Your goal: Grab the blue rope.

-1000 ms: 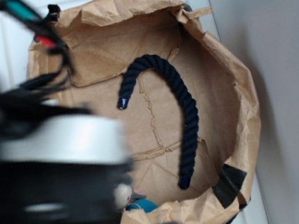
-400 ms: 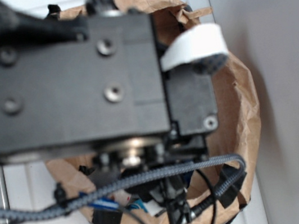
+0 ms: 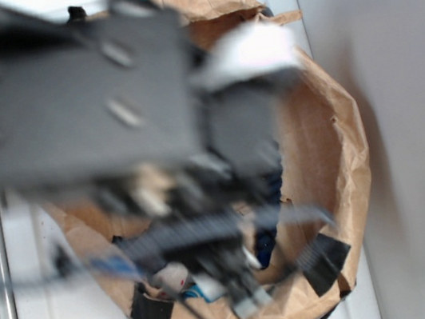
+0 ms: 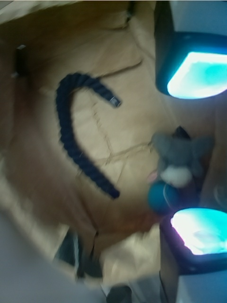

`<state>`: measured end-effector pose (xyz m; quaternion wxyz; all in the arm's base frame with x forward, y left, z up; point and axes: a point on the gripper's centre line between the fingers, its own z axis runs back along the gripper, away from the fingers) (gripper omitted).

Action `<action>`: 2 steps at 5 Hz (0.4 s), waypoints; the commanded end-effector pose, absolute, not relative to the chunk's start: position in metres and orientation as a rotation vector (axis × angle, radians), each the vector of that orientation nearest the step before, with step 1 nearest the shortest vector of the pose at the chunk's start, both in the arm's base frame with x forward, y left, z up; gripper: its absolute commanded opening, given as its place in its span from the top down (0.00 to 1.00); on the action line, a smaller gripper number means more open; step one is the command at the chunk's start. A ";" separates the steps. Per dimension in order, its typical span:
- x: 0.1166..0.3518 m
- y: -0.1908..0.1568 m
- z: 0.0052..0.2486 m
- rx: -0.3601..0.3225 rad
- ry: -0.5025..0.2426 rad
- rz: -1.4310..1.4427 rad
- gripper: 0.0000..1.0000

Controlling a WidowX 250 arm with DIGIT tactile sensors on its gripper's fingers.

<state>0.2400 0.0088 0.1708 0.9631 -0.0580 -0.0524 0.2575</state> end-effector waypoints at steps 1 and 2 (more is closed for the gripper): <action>0.250 0.031 0.138 -0.133 -0.229 0.751 0.00; 0.257 0.020 0.119 -0.094 -0.247 0.759 0.00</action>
